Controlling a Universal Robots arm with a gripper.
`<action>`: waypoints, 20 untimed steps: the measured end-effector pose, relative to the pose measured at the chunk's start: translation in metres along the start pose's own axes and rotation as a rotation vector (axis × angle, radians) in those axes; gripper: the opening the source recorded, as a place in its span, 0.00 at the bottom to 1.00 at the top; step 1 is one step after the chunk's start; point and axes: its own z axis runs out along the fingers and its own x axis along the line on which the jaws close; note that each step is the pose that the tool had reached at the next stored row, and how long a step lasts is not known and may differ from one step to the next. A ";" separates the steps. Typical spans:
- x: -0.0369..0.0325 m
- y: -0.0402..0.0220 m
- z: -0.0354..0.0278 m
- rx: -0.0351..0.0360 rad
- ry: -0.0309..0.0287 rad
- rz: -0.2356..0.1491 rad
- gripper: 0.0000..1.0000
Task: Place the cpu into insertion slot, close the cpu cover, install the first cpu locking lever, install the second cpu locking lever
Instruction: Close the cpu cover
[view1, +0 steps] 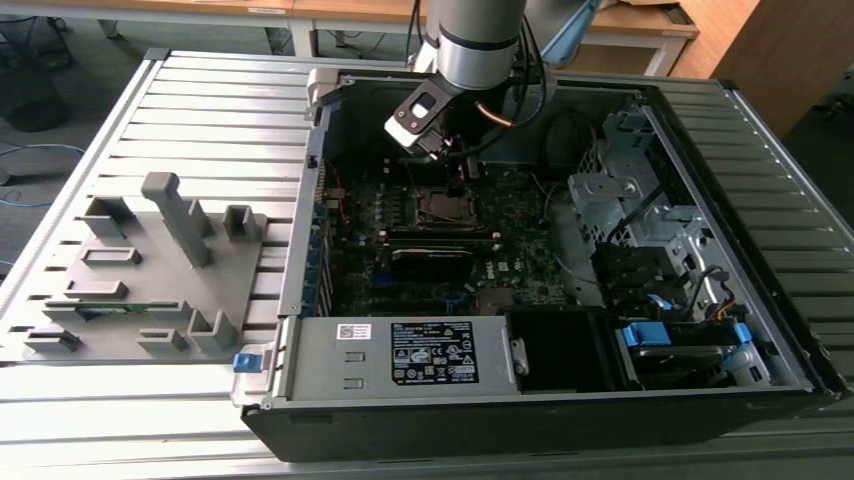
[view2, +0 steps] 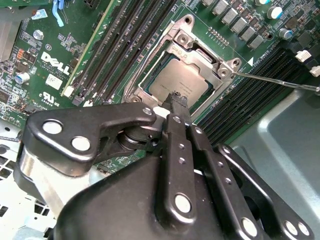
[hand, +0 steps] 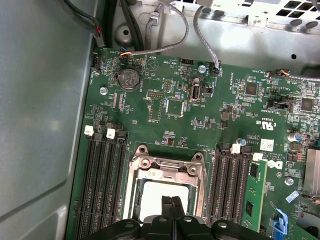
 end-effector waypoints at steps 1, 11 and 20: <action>0.0000 0.0000 0.0000 0.0000 0.0000 0.000 0.11; 0.0000 0.0000 0.0000 0.0000 0.0000 -0.001 0.11; 0.0000 0.0000 0.0000 0.0000 0.0005 -0.020 0.11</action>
